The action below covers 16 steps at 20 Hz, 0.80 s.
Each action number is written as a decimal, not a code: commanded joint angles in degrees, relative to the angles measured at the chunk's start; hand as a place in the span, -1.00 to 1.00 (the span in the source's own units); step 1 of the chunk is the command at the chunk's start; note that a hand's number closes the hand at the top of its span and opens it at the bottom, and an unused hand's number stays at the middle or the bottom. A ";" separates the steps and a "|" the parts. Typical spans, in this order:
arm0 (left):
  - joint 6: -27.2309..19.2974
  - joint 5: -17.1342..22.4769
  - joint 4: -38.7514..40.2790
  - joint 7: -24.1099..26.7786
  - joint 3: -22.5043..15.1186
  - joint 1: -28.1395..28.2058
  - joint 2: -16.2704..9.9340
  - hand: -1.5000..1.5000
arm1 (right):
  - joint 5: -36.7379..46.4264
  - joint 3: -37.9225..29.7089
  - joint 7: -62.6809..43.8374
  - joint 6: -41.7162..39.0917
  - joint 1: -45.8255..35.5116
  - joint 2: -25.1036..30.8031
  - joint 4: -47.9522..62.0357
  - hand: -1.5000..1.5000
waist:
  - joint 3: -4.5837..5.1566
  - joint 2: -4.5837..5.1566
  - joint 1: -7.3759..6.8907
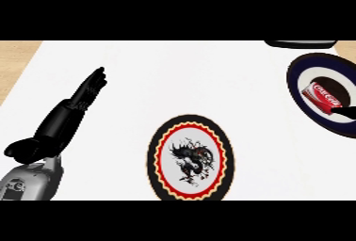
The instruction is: Pick the can from the plate and place it in the plate
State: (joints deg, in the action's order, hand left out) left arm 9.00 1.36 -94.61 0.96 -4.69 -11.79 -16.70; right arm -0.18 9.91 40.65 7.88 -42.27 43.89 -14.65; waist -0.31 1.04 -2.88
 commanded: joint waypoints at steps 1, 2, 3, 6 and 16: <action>-0.31 -0.01 -2.24 -1.95 0.27 0.90 -0.10 0.00 | -3.38 -4.54 10.25 -4.77 1.23 2.66 2.59 -1.00 | -0.06 -0.07 0.39; 0.34 0.28 0.79 0.21 1.50 0.22 -0.53 0.00 | -4.50 -5.22 8.16 -7.33 -1.19 -0.20 2.11 -1.00 | 0.04 -0.10 0.65; 0.74 -0.07 -0.44 1.39 0.51 2.88 -0.36 0.00 | -6.09 -6.44 8.63 -11.83 -0.95 0.80 1.92 -1.00 | 0.08 -0.33 0.80; 0.99 0.74 0.65 -0.19 1.43 0.38 -0.50 0.00 | -9.87 -9.67 9.11 -21.49 0.06 1.51 4.13 -1.00 | 0.02 -0.16 1.25; 0.71 -0.20 0.36 1.29 1.97 2.20 -0.49 0.00 | -19.47 -18.56 2.22 -48.69 2.11 10.12 8.65 -1.00 | -0.05 -0.14 1.33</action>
State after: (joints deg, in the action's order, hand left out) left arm 9.44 1.36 -94.44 1.18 -3.25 -10.92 -16.79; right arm -16.71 -5.81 41.04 -27.92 -42.02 50.38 -7.64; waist -0.33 0.87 -1.60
